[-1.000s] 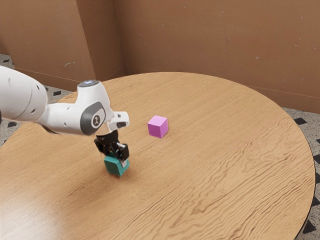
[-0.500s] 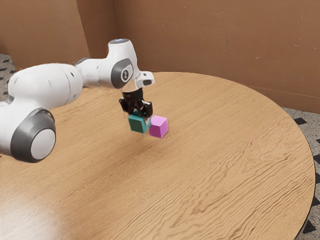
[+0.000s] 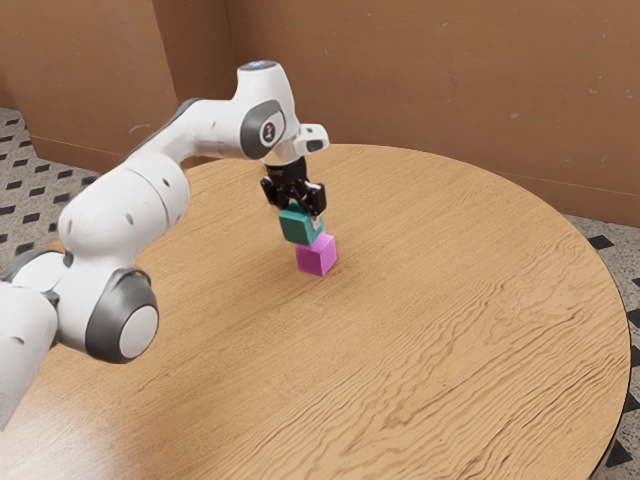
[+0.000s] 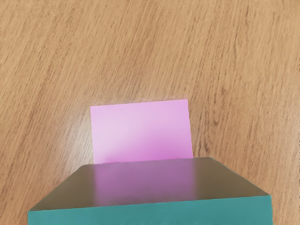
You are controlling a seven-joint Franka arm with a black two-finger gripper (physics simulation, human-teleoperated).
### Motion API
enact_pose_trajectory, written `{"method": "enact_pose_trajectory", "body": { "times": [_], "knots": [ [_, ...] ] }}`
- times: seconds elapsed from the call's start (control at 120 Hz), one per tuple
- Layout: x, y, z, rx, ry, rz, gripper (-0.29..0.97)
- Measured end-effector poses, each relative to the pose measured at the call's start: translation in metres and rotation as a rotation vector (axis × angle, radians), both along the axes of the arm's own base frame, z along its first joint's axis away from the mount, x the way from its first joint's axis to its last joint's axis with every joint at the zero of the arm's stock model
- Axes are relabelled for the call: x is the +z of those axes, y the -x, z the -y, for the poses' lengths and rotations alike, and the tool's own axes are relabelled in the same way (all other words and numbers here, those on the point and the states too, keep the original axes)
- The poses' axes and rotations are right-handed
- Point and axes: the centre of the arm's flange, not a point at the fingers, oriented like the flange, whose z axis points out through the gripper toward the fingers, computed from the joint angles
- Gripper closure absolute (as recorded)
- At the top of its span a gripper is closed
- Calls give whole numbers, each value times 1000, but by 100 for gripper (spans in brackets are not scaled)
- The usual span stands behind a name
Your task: Pick up the blue block with one arm, and put the blue block on the pink block with one arm
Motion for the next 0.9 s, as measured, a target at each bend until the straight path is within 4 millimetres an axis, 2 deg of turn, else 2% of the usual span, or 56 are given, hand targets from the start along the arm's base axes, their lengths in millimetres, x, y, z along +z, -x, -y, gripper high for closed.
{"method": "enact_pose_trajectory", "body": {
  "times": [0.2,0.317,0.9],
  "knots": [
    [-10,-5,6,-16,-7,40,33],
    [-11,-7,0,-15,-9,63,33],
    [-23,-8,-1,-26,2,79,33]
  ]
}}
